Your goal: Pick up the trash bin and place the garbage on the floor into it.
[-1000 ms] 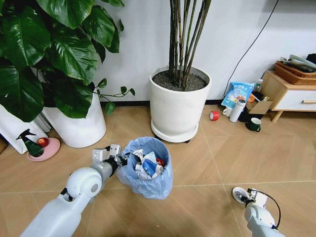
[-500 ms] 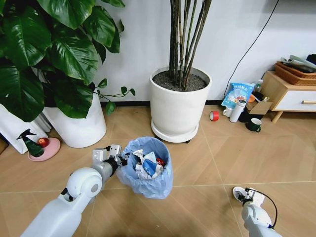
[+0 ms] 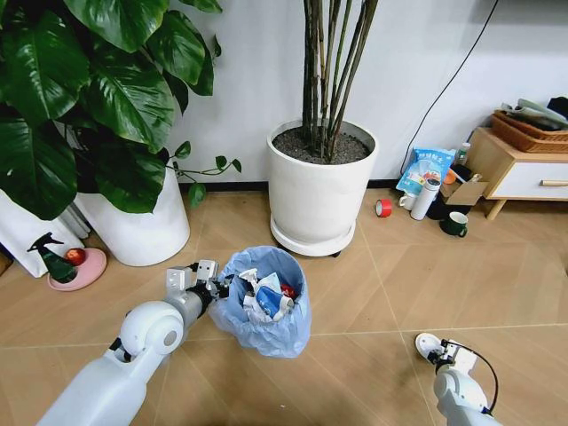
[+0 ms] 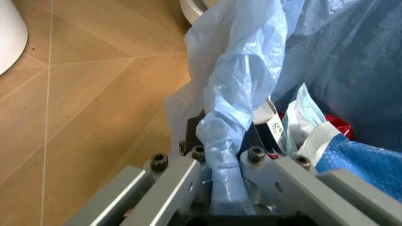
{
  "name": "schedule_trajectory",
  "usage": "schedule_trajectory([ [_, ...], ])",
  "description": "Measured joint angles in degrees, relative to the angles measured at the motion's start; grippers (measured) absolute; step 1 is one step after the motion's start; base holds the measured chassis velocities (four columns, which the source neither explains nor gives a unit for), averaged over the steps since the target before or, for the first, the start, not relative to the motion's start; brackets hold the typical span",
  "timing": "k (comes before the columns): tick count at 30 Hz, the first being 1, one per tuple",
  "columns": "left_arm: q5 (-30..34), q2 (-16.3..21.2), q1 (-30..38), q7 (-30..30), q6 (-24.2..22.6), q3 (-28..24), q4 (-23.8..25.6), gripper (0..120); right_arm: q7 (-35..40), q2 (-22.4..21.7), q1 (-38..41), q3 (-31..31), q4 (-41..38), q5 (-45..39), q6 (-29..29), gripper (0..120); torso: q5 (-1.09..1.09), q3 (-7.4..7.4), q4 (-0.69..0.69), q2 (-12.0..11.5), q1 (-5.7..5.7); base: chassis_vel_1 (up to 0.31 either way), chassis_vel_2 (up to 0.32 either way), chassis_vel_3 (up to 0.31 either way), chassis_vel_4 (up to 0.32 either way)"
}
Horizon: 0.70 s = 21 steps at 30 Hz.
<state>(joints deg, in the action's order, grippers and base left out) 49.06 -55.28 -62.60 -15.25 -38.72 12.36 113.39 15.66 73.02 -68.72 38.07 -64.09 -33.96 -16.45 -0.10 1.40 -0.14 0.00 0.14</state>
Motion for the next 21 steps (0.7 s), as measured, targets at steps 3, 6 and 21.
schedule_trajectory([
  [3,0.0,0.0,0.0,0.0,0.0,0.0,0.0,0,0.0,0.1,-0.4,0.0,-0.8,0.1,-0.1,0,0.02,0.00,0.00,0.0,0.00,0.000,0.000,0.000,0.000],
  [6,0.0,0.0,-0.1,0.0,0.0,0.0,0.2,0,-0.2,0.1,-2.1,0.2,-4.5,0.0,-0.7,0,0.18,0.02,-0.01,0.0,0.01,0.000,0.000,0.000,0.000],
  [21,-0.2,-0.1,-0.9,-0.3,0.3,0.2,0.4,0,-2.6,-7.1,-4.2,0.1,-28.0,1.1,-0.4,0,-0.03,0.00,-0.01,0.0,0.00,0.000,0.000,0.000,0.000],
])
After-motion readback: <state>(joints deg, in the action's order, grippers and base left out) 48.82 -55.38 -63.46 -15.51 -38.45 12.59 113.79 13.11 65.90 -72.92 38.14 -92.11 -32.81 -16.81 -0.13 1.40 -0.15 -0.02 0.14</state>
